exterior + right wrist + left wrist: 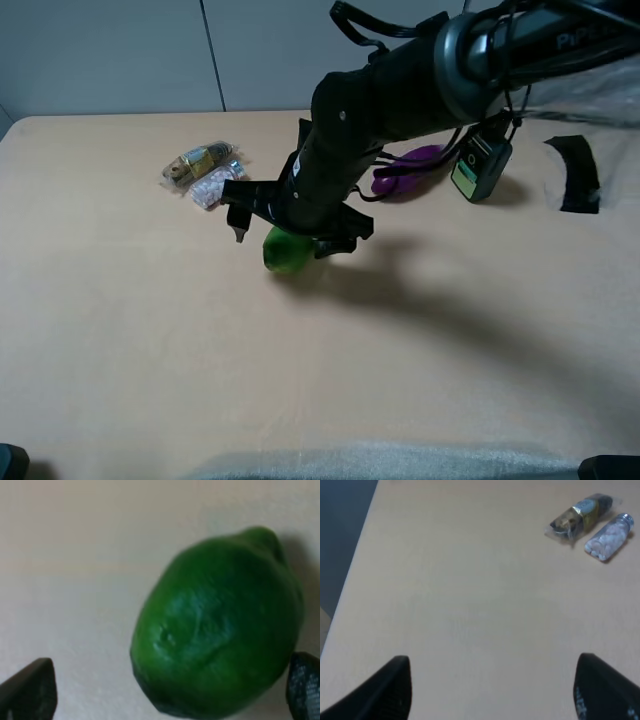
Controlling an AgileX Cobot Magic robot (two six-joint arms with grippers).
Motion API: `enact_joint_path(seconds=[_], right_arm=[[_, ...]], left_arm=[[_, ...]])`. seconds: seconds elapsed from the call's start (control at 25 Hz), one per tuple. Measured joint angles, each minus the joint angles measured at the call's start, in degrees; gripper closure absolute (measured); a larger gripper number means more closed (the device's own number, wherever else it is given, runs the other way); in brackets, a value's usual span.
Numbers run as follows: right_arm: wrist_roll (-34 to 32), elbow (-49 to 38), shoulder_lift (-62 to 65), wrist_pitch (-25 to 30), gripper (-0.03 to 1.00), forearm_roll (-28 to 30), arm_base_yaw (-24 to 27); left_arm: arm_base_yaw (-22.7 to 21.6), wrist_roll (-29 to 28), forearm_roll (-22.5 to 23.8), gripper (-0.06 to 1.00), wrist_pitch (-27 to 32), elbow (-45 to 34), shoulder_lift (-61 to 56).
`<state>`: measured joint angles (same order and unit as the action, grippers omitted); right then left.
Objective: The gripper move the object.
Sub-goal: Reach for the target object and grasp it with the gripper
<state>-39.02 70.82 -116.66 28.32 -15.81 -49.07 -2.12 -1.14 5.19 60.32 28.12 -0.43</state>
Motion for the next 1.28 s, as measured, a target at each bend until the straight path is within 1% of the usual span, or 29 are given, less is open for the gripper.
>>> enact_joint_path(seconds=[0.16,0.4,0.8,0.96,1.28], right_arm=[[0.0,3.8,-2.2,3.5,0.27,1.1,0.0],[0.0,4.1,-4.2,6.1,0.27,1.3,0.0],[0.0,4.1,-4.5,5.9,0.27,2.0,0.6],[0.0,4.1,-4.5,4.3,0.27,2.4,0.8],[0.0,4.1,-4.5,3.3,0.27,3.1,0.8]], left_arm=[[0.0,0.0,0.0,0.21,0.0,0.0,0.0],[0.0,0.0,0.0,0.21,0.0,0.0,0.0],[0.0,0.0,0.0,0.21,0.0,0.0,0.0],[0.0,0.0,0.0,0.21,0.0,0.0,0.0],[0.0,0.0,0.0,0.21,0.0,0.0,0.0]])
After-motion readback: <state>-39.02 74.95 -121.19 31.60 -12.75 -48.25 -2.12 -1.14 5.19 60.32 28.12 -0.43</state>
